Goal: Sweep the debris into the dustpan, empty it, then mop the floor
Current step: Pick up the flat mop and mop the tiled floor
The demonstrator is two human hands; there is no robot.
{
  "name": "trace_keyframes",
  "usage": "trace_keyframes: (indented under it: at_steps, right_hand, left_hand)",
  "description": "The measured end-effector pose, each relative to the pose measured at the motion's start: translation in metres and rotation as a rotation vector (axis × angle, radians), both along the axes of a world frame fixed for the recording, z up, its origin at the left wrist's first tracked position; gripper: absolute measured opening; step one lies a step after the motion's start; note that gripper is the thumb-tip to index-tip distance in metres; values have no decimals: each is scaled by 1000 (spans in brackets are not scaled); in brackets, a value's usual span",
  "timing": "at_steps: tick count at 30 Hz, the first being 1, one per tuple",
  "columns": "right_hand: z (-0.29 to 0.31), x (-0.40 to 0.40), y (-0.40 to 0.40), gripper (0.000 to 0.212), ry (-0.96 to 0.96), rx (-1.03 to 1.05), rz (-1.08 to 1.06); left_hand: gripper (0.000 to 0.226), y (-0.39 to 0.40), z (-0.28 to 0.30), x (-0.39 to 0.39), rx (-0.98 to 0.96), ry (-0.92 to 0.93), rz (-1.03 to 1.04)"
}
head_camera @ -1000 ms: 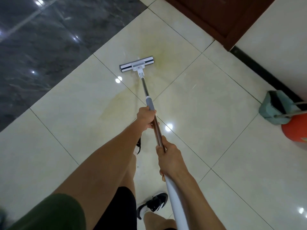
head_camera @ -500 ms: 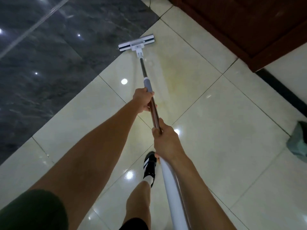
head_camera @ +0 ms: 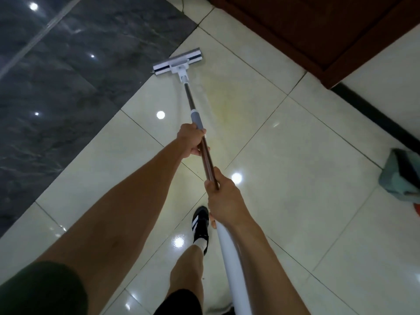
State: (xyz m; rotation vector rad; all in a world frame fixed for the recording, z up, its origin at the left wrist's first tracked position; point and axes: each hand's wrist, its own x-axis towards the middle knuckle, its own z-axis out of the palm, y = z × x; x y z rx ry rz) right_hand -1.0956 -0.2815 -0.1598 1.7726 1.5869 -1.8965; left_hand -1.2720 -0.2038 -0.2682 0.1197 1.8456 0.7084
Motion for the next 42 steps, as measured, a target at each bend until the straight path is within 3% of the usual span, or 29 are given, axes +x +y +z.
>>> trace_keyframes:
  at_steps: [9, 15, 20, 24, 28, 34, 42]
  right_hand:
    - [18, 156, -120, 30, -40, 30, -60]
    - [37, 267, -196, 43, -84, -8, -90]
    - [49, 317, -225, 44, -81, 4, -83]
    - [53, 323, -229, 32, -77, 43, -71]
    - [50, 314, -216, 20, -30, 26, -124]
    - [43, 284, -183, 50, -65, -31, -120]
    - [5, 168, -72, 50, -27, 11, -151]
  left_hand:
    - [25, -103, 20, 170, 2, -37, -134]
    - [17, -177, 31, 286, -7, -45, -184]
    - [13, -211, 35, 339, -20, -60, -171]
    - [20, -214, 35, 347, -18, -51, -137]
    - [42, -200, 31, 340, -22, -8, -102]
    - [36, -169, 22, 309, -5, -12, -134]
    - [36, -51, 0, 194, 34, 27, -156]
